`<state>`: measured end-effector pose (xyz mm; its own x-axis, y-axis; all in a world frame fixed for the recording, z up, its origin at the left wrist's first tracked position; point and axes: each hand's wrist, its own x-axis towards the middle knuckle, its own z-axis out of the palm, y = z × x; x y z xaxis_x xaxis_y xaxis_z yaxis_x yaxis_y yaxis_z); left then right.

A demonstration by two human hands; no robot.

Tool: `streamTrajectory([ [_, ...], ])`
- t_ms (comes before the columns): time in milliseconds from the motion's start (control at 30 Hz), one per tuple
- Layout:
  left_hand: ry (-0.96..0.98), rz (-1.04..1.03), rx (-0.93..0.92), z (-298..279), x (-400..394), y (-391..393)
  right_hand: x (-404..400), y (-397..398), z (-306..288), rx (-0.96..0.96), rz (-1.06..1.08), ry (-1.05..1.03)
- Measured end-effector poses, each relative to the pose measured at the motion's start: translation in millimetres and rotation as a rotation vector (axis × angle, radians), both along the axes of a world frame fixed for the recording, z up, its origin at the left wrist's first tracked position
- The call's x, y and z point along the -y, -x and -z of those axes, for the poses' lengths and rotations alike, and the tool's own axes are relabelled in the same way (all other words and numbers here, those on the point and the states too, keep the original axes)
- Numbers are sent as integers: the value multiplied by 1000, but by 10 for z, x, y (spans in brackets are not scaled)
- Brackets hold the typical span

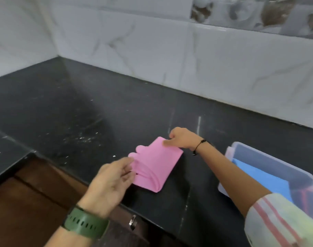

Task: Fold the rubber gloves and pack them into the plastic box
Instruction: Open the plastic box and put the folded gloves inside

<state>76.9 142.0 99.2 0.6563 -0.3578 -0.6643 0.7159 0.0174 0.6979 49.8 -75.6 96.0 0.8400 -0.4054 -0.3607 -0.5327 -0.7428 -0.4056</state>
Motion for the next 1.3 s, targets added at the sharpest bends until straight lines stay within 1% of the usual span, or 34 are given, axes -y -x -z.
streamTrajectory([
  [100, -42, -53, -141, 116, -74, 187, 52, -161, 83, -159, -56, -88],
  [167, -18, -56, -264, 166, -38, 292, 69, -254, 94, -250, -101, -123],
  [233, 11, -56, -326, 209, 44, 359, 74, -303, 127, -298, -121, -183],
  [333, 75, -99, -318, 282, 162, 368, 60, -291, 236, -282, -80, -287],
  [433, 84, -139, -283, 333, 262, 334, 48, -239, 272, -255, -50, -321],
  [533, 88, -122, -235, 337, 365, 307, 47, -125, 143, -243, -27, -505],
  [600, 92, -69, -158, 264, 476, 315, 88, 38, 1, -185, 8, -552],
  [733, 225, 174, 97, -86, 821, 411, 335, 619, -449, 87, 149, -413],
  [833, 367, 431, 248, -417, 1193, 573, 542, 1310, -835, 353, 376, -499],
  [900, 386, 608, 321, -579, 1476, 725, 613, 1803, -984, 522, 535, -569],
  [967, 360, 772, 347, -670, 1758, 903, 641, 2224, -996, 645, 688, -571],
  [1033, 311, 900, 369, -685, 2002, 1053, 640, 2533, -895, 674, 808, -548],
  [1167, 112, 1136, 510, -497, 2326, 1189, 576, 2790, -532, 604, 923, -565],
  [1233, 16, 1243, 600, -358, 2355, 1188, 558, 2782, -327, 565, 961, -506],
  [1300, -72, 1289, 670, -242, 2339, 1172, 572, 2742, -197, 518, 970, -385],
])
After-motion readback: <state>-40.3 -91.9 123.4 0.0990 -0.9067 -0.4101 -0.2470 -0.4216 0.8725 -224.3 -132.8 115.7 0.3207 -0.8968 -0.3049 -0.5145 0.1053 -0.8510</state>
